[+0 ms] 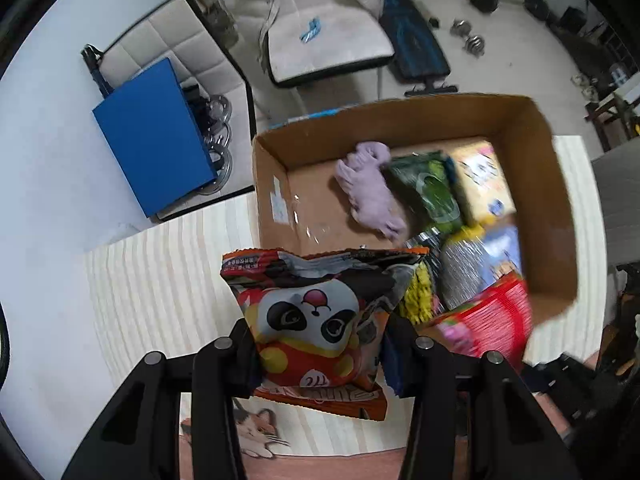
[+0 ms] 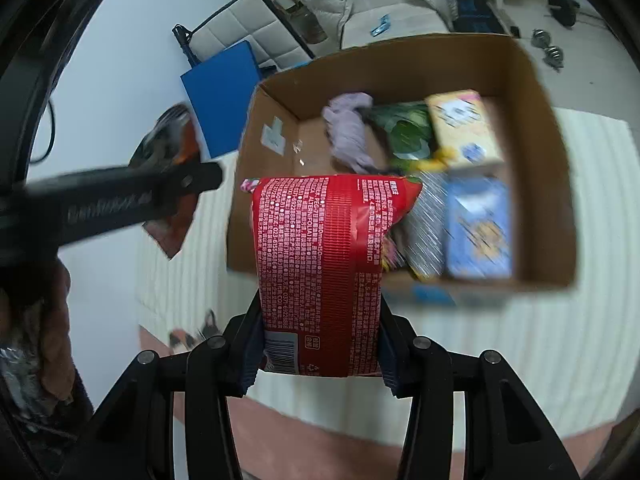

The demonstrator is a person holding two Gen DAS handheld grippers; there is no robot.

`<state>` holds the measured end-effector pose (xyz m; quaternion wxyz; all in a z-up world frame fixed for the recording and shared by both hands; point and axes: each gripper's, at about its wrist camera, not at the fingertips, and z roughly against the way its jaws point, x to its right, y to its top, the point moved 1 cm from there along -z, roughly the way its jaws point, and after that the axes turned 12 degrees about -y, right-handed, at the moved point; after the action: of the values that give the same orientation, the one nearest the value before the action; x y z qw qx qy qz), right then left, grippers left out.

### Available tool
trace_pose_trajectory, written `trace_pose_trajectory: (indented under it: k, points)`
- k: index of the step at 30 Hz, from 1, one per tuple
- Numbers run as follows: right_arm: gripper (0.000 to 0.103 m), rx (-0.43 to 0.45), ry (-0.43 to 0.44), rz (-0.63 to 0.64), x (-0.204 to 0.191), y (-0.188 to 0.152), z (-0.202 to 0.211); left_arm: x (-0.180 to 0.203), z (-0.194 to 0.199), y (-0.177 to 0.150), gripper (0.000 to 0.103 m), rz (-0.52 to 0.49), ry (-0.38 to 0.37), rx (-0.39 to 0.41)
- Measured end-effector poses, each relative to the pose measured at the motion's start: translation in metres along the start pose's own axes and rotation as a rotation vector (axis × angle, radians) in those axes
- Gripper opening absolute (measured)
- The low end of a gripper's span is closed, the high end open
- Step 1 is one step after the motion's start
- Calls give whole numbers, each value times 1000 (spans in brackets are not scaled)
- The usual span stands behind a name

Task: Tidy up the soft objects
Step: 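Lower both snack bags into the box and open both tools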

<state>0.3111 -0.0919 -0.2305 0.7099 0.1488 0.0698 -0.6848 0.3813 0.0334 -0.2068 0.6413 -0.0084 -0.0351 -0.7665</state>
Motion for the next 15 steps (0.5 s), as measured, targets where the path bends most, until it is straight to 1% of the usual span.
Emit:
trace_pose_trajectory:
  k: [1,2,3,4,7,11,15]
  points:
    - [50,-4,-1,1,0,2,-11,-5,-9,14,43,-5,12,-26]
    - [50,-11,-5,2,-5,10,-22,-10,-20,23,43,-3,14,-50]
    - [50,-21,-8,-1,-9,17,-34,-17,-33,28,43,18,11,-76]
    - [50,-31,-7,-3,-4,17,-46,-20,-41,36,43,29,5,-97]
    - [50,-77,8,-23,-6,25,-77,-33,-68,54,43,70,-22,-161]
    - [50,-125,26,-35,-8,27,-108,-42,-95,64,43,86,-20,-221]
    - [50,-143,35,-36,-10,28,-126,-50,-115,68,43,112,-38,-259]
